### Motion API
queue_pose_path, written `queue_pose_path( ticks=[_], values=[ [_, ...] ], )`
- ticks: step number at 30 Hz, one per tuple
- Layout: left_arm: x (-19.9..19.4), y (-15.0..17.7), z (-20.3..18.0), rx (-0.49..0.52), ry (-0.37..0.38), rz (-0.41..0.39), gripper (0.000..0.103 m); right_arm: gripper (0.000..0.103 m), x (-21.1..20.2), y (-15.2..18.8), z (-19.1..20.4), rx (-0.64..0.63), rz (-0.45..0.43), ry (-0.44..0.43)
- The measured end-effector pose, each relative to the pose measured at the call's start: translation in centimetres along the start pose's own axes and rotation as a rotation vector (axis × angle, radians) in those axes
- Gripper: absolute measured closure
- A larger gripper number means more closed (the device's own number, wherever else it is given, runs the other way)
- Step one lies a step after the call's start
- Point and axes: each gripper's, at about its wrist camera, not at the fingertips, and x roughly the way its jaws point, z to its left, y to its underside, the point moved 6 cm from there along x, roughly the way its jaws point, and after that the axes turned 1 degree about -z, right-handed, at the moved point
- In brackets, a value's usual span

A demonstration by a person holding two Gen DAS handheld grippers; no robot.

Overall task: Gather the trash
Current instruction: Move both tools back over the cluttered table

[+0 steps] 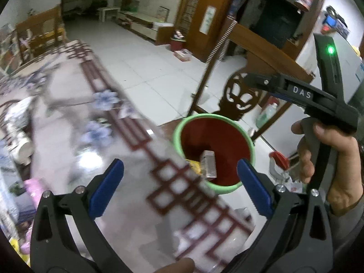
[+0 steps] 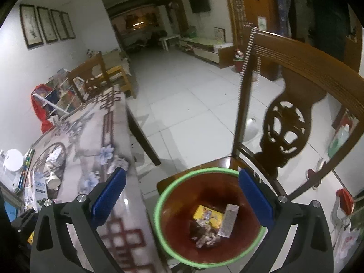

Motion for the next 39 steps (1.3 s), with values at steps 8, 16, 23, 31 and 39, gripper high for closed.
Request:
queue_pose_path(
  ticks=[8, 16, 23, 31, 39],
  values=[
    [-5.3, 1.2, 5.4, -0.055, -0.078, -0.049, 0.005, 0.008, 0.3, 0.2, 7.7, -0.123, 0.008, -0.070],
    [-11.0, 3.2, 11.1, -0.094, -0.158, -0.100, 0.005, 0.007, 0.5, 1.4, 15.0, -0.222, 0.026, -0.148],
    [-14.8, 6.1, 16.6, -0.159, -0.232, -0.116, 0.005, 0.007, 1.1, 3.1, 21.9, -0.318, 0.055, -0.215],
    [-17.7, 9.8, 21.6, -0.248, -0.282, -0.124, 0.005, 0.007, 2.1, 6.0, 28.7, -0.429, 0.100, -0.269],
    [-19.1, 13.9, 24.9, -0.311, -0.275, -0.099, 0.005, 0.007, 3.1, 9.3, 33.3, -0.521, 0.158, -0.316]
  ],
)
